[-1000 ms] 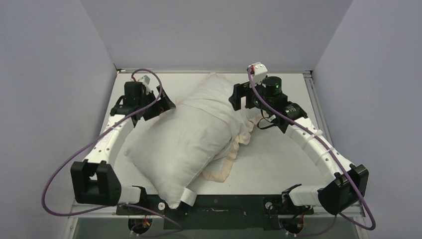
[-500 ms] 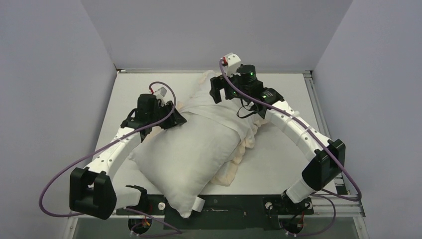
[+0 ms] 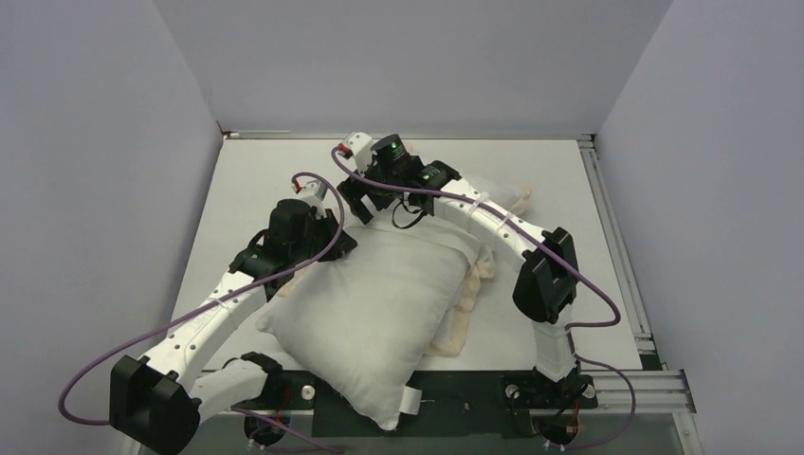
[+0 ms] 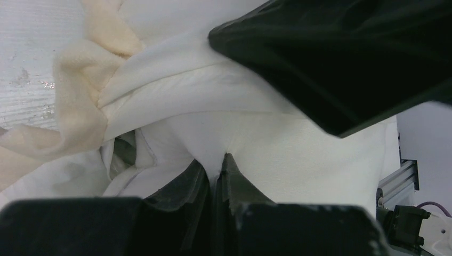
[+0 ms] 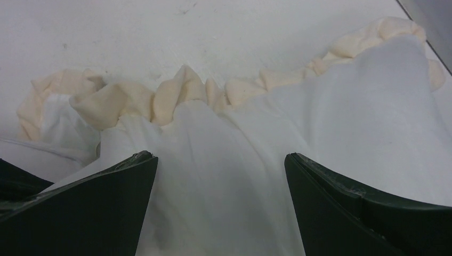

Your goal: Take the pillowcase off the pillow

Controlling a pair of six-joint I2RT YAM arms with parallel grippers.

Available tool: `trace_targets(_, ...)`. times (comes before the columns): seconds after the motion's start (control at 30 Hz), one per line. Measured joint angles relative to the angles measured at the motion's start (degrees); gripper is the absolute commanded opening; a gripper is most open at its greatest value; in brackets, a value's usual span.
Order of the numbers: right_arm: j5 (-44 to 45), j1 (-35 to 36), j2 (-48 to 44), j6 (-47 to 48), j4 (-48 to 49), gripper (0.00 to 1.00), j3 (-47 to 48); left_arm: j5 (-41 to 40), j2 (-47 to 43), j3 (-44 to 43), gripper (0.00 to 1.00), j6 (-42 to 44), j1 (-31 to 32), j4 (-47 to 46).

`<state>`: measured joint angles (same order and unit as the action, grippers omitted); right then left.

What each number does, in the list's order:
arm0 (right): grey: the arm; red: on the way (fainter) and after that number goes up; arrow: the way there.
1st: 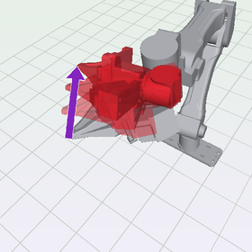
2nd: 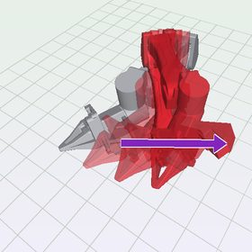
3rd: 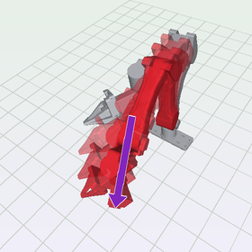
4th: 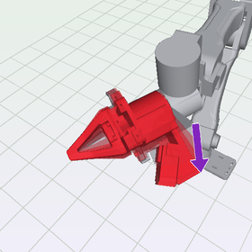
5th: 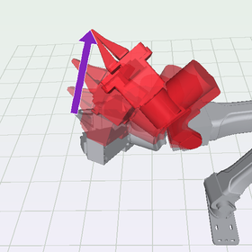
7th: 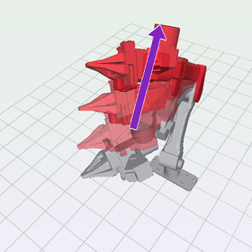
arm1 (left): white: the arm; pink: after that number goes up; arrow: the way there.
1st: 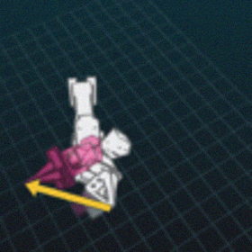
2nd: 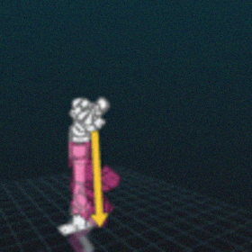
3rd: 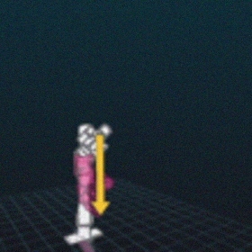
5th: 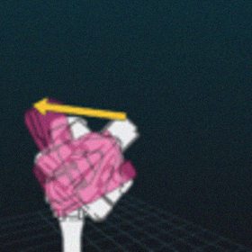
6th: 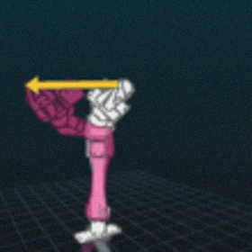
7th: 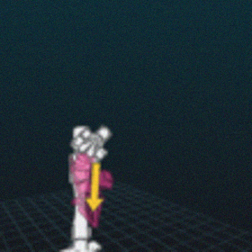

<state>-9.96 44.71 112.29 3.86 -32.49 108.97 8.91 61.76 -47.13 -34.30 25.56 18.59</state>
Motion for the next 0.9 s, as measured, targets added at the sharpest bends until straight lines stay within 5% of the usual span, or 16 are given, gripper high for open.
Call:
trace_targets(0.1, -0.7, 1.1, 2.0, 1.3, -1.1, 1.0, 0.0, -1.2, -0.8, 0.5, 0.0, 0.0, 0.5, 0.0)
trace_targets(0.17, -1.0, 1.5, 3.1, 2.0, -1.4, 0.9, 0.0, -1.9, -0.9, 0.6, 0.0, 0.0, 0.9, 0.0)
trace_targets(0.33, -1.0, 1.4, 4.8, 3.8, -1.5, 0.3, 0.0, -4.0, -1.0, 0.9, 0.0, 0.1, 1.7, 0.2)
trace_targets(0.47, 0.2, 1.4, 4.9, 4.0, -0.9, 0.07, -0.3, -6.2, -1.4, 0.9, 0.0, 0.8, 3.1, 1.3)
trace_targets(0.9, 6.6, -5.6, 3.4, -2.4, -0.3, 0.05, 0.1, -11.1, -7.5, -0.2, 0.0, 2.2, 4.4, 5.2)
